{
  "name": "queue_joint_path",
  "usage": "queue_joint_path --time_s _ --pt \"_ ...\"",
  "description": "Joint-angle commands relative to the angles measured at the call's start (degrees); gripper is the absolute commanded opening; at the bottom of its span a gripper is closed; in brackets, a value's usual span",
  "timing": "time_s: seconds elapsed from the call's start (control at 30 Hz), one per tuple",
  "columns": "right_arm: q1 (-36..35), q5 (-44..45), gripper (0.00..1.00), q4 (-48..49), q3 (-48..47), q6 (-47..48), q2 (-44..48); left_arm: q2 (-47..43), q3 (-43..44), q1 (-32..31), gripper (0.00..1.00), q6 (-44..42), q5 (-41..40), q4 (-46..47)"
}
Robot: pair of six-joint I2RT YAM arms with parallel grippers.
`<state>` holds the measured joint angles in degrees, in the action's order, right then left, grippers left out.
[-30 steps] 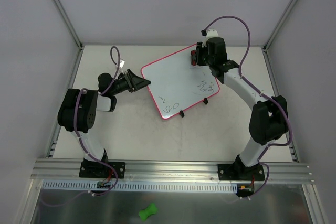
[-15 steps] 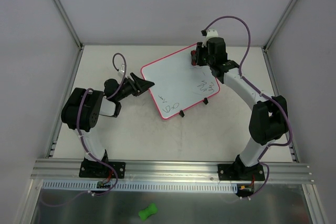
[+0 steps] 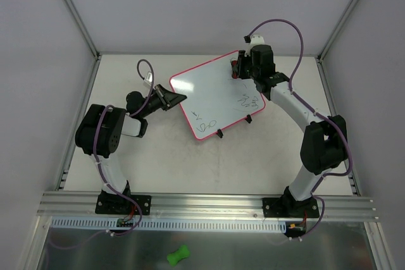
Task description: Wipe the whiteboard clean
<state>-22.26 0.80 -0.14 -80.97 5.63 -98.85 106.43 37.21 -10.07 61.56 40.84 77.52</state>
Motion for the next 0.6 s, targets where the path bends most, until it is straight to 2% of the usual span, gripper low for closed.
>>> queue_joint_path --time_s 0.0,0.3,0.57 --pt "0.46 -0.18 0.00 2.52 -0.07 0.35 1.29 1.58 2.33 -0.39 0.00 -0.30 5.12 18.46" --pt "0.55 -0.18 0.00 2.52 -0.07 0.35 1.47 4.22 7.96 0.31 0.00 -1.09 19.79 18.81" --pt "0.46 -0.18 0.00 2.43 -1.64 0.35 -0.37 4.75 8.14 1.80 0.00 -2.06 22.44 18.81"
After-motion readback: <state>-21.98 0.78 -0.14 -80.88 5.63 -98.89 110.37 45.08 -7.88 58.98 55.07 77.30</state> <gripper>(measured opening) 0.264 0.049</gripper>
